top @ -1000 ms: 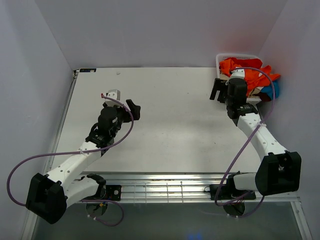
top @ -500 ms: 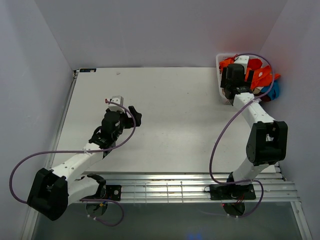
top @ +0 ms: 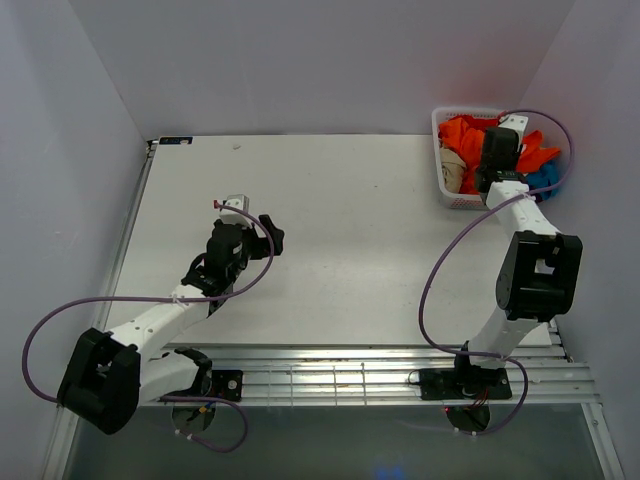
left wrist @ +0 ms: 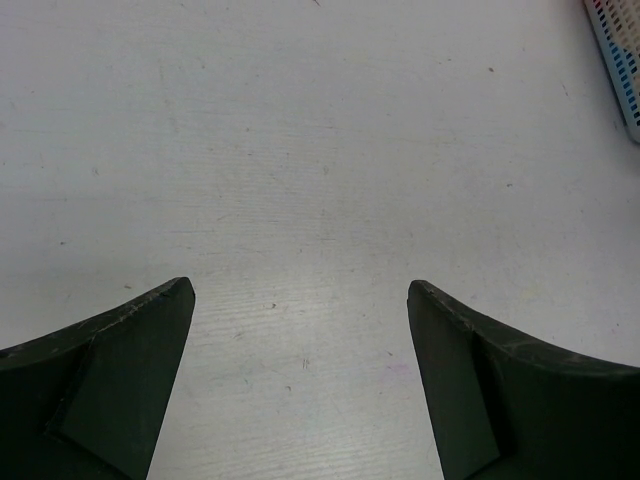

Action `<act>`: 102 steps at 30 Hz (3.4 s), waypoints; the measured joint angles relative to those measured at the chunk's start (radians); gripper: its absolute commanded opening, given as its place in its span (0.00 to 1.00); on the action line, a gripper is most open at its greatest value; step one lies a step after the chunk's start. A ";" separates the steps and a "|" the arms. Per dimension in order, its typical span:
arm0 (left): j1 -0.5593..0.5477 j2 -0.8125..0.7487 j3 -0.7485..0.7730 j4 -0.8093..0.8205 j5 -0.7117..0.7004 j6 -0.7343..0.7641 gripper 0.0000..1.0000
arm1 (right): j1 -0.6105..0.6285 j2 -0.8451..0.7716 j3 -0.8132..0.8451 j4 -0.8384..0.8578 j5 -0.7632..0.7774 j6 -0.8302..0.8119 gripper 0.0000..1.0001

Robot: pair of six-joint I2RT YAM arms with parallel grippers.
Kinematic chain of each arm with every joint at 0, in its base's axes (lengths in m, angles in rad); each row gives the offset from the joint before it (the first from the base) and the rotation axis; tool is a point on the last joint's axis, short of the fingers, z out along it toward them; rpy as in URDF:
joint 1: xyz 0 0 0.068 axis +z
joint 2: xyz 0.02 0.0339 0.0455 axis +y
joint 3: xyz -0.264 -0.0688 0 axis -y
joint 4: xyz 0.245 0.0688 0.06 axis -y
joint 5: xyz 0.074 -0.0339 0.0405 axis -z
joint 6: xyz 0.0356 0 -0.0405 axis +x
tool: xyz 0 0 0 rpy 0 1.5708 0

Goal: Fold and stack the t-shirts
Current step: Grab crumpled tshirt from bin with the right arm, then move the tshirt to the center of the board, then flatten out the tshirt

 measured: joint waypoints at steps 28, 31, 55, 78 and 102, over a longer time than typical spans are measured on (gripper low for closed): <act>0.000 -0.109 -0.062 0.016 0.031 -0.052 0.98 | 0.513 -0.246 0.539 -0.325 -0.658 0.055 0.08; 0.000 -0.151 -0.071 0.008 0.030 -0.058 0.98 | 0.564 -0.249 0.689 -0.352 -0.716 0.080 0.08; 0.000 -0.220 -0.054 -0.144 -0.164 -0.100 0.78 | 0.533 -0.607 -0.449 -0.488 0.224 0.385 0.90; 0.001 0.235 -0.119 0.036 -0.092 -0.229 0.62 | 0.535 -0.751 -0.541 -0.359 0.083 0.296 0.90; 0.004 0.201 -0.105 0.023 -0.095 -0.256 0.00 | 0.597 -0.586 -0.706 -0.118 -0.393 0.266 0.94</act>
